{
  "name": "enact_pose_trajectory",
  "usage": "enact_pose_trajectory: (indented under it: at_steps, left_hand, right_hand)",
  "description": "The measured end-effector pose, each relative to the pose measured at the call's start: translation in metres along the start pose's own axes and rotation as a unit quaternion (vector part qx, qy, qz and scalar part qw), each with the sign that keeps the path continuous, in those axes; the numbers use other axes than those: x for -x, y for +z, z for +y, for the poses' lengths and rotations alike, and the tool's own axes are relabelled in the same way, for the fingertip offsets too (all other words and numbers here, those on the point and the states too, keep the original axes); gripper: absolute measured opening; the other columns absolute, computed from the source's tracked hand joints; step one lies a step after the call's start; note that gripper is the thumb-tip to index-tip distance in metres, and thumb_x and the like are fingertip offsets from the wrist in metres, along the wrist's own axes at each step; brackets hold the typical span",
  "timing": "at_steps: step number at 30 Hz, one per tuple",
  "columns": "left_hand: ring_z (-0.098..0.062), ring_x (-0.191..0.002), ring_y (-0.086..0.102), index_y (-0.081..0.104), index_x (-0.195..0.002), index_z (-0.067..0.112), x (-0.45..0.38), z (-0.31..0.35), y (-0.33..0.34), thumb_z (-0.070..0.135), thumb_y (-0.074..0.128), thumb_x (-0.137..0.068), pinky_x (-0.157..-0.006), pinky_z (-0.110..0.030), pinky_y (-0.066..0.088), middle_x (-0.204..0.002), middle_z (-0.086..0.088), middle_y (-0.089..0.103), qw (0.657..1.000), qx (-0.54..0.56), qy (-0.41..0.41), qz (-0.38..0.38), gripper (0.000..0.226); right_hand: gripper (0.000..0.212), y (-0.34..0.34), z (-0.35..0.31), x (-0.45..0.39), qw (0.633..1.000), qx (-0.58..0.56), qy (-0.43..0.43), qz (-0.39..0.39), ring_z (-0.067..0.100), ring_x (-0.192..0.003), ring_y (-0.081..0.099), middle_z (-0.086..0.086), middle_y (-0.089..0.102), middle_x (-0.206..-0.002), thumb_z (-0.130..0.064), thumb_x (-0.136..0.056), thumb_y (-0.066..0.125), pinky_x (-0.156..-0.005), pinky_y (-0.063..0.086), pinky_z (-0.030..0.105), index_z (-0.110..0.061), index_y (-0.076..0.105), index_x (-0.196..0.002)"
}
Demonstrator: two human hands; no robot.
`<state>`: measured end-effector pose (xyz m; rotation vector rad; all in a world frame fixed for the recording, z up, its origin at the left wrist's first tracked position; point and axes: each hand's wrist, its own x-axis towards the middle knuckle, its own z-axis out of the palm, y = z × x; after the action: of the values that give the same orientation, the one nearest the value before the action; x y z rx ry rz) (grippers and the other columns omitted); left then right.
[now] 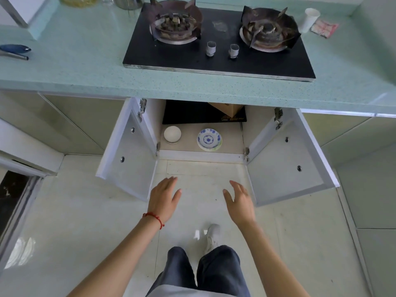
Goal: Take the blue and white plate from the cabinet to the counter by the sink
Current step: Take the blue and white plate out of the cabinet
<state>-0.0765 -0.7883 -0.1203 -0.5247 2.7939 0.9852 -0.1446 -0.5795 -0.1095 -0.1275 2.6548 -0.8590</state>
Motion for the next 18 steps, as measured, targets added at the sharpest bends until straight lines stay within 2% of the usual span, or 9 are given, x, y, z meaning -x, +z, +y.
enact_pose_trajectory:
  at_steps: [3, 7, 12, 18]
  left_hand:
    - [-0.031, -0.132, 0.038, 0.041, -0.131, 0.006, -0.013, 0.003, 0.007, 0.043, 0.025, -0.087, -0.106, -0.046, 0.033, -0.14, -0.014, 0.045, 0.996, -0.087, 0.028, -0.013, 0.06]
    - [-0.03, -0.126, 0.046, 0.044, -0.127, 0.008, -0.039, 0.01, 0.017, 0.047, 0.018, -0.088, -0.1, -0.049, 0.041, -0.134, -0.013, 0.053, 0.988, -0.148, 0.037, -0.036, 0.061]
    - [-0.032, -0.124, 0.048, 0.047, -0.126, 0.007, -0.082, 0.036, 0.029, 0.041, 0.025, -0.086, -0.099, -0.05, 0.041, -0.132, -0.014, 0.054, 0.987, -0.154, 0.018, -0.043, 0.057]
    - [-0.031, -0.129, 0.042, 0.044, -0.129, 0.006, -0.136, 0.057, 0.049, 0.044, 0.021, -0.085, -0.104, -0.049, 0.037, -0.136, -0.015, 0.05, 0.99, -0.136, -0.006, -0.037, 0.062]
  right_hand:
    - [0.045, -0.003, 0.005, -0.015, 0.998, 0.047, -0.032, 0.006, 0.026, -0.132, 0.034, 0.011, 0.039, -0.143, -0.028, -0.094, 0.042, -0.106, 0.031, 0.035, -0.008, 0.037, -0.134]
    - [0.046, -0.01, 0.013, -0.043, 0.997, 0.064, -0.041, 0.007, 0.026, -0.133, 0.032, 0.011, 0.037, -0.145, -0.028, -0.094, 0.043, -0.108, 0.029, 0.036, -0.008, 0.036, -0.135]
    - [0.046, -0.027, 0.026, -0.09, 0.996, 0.06, -0.059, 0.001, 0.026, -0.132, 0.033, 0.012, 0.039, -0.143, -0.03, -0.095, 0.04, -0.106, 0.031, 0.036, -0.008, 0.037, -0.134]
    - [0.044, -0.046, 0.046, -0.149, 0.997, 0.037, -0.065, 0.002, 0.028, -0.129, 0.038, 0.014, 0.045, -0.139, -0.025, -0.093, 0.045, -0.104, 0.035, 0.039, -0.005, 0.04, -0.132]
